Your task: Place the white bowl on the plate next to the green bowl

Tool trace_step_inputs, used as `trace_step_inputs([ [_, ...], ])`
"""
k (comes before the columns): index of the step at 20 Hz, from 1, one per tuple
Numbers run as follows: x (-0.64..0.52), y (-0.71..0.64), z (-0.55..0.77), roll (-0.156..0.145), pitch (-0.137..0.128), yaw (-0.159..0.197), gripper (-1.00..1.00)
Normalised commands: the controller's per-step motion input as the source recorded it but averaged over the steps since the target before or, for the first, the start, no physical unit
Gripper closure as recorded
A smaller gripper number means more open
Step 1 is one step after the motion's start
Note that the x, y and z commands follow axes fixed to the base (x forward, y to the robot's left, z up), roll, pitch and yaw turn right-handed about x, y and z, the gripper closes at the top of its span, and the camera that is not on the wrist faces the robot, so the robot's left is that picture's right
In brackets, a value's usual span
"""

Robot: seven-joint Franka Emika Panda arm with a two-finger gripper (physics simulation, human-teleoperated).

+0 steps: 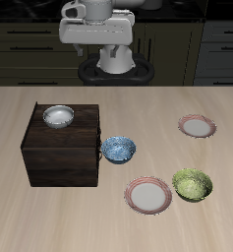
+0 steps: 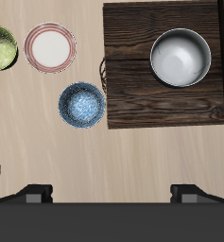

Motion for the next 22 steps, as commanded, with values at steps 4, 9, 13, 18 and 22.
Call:
trace_step_inputs([
  [4,0.27,-0.19,0.1,-0.011,0.001,-0.013,-1.0],
  [9,0.41,-0.34,0.06,-0.039,0.018,-0.01,-1.0],
  [13,0.27,-0.24,0.09,-0.026,-0.011,0.011,-1.0],
  [18,0.37,-0.32,0.1,-0.046,-0.005,0.024,-1.0],
  [22,0.31,-0.1,0.06,0.069,0.037,-0.024,-1.0],
])
